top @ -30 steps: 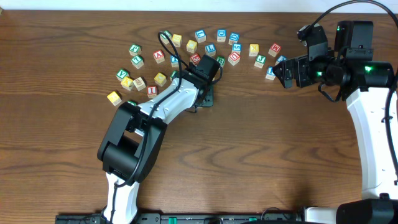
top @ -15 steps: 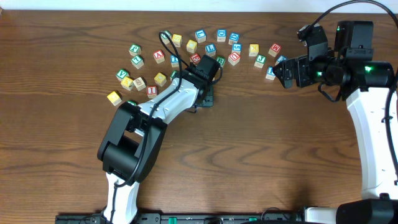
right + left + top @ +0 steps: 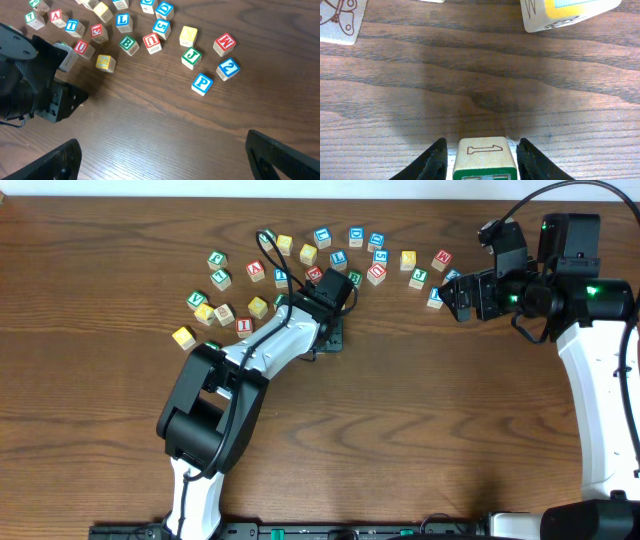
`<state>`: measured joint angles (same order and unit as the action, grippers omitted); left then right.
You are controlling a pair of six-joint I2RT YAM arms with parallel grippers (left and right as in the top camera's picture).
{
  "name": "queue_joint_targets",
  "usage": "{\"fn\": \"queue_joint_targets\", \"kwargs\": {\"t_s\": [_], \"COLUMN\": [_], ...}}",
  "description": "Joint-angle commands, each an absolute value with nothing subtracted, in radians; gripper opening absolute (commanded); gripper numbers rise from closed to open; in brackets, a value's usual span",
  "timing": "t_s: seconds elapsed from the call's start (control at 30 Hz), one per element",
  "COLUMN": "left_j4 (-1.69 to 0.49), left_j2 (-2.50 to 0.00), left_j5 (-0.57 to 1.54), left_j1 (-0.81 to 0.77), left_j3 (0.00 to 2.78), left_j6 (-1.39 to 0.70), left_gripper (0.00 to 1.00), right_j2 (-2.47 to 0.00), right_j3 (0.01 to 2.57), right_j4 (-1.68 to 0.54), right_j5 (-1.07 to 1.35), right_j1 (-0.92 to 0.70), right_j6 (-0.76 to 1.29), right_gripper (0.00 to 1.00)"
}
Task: Spell out NEURIPS
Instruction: 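Lower the N block onto the open table area with the left gripper, then open the left gripper, release the N block, and retract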
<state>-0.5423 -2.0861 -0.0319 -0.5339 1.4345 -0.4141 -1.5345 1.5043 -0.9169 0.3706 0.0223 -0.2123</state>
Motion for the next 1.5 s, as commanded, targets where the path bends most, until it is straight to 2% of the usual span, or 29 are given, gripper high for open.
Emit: {"fn": "queue_joint_targets", "kwargs": {"t_s": [0.0, 1.0, 1.27, 1.47], "left_j4": [-0.545, -0.559, -0.551, -0.564], "left_j2": [-2.093, -2.075, -1.983, -1.913], "left_j5": [-0.037, -0.006, 0.011, 0.011], "left_j1": [-0.537, -0.535, -0.533, -0.517], "left_j3": [1.422, 1.451, 1.504, 1.52], "left_j6": [-0.397, -0.356, -0.356, -0.356], "left_gripper": [0.44, 0.45, 0.59, 0.6], "right_j2": [-1.534, -1.534, -1.534, -1.534], "right_j3": [1.526, 1.526, 1.526, 1.526], "right_j4": [-0.917, -0.917, -0.917, -0.917], "right_j5": [0.384, 0.384, 0.384, 0.384], "right_j1": [0.025, 0.025, 0.025, 0.025], "right_j6": [-0.207, -0.207, -0.207, -0.207], "right_gripper": [0.99, 0.99, 0.99, 0.99]}}
